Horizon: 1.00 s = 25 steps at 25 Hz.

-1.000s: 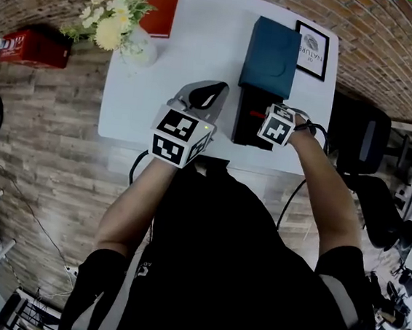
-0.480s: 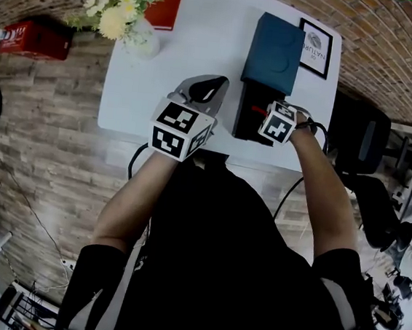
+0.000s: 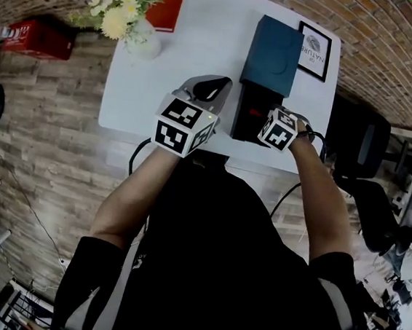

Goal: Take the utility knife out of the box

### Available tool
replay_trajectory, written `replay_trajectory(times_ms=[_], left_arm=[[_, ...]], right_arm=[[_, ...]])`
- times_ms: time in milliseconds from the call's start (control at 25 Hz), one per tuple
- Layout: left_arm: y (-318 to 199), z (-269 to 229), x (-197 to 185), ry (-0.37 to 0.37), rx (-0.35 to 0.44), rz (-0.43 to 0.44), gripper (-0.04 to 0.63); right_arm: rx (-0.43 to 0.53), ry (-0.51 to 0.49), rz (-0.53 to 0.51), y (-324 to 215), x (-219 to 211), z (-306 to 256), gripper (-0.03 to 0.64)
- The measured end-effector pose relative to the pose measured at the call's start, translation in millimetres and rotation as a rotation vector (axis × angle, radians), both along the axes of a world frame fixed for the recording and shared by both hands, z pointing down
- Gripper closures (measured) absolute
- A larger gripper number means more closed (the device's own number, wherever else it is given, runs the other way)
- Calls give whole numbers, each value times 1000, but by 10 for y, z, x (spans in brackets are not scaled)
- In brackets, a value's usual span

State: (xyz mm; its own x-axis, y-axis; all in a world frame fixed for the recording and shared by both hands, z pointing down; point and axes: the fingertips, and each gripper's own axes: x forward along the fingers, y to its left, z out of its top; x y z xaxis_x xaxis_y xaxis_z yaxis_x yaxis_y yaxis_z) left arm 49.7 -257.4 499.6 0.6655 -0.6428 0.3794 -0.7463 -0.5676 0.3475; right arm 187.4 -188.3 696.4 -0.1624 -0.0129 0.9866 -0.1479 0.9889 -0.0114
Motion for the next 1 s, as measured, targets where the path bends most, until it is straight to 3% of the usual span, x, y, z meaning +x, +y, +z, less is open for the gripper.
replay_trajectory(times_ms=[360,800,840,1000], left_arm=[[74,361,202,-31,-84,101,588],[35,260,554,17,-88,224,522],[28,240,578,21,-88,231,517],[-29,172,651,37,-86,245,506]], right_arm=[[20,-96,86,-78,-48,-191,560],[138,-294,191,-359,-208,-921,565],[152,-311,199,-379,-223,-987,605],[175,-336,215,-396,-227,-1114,607]])
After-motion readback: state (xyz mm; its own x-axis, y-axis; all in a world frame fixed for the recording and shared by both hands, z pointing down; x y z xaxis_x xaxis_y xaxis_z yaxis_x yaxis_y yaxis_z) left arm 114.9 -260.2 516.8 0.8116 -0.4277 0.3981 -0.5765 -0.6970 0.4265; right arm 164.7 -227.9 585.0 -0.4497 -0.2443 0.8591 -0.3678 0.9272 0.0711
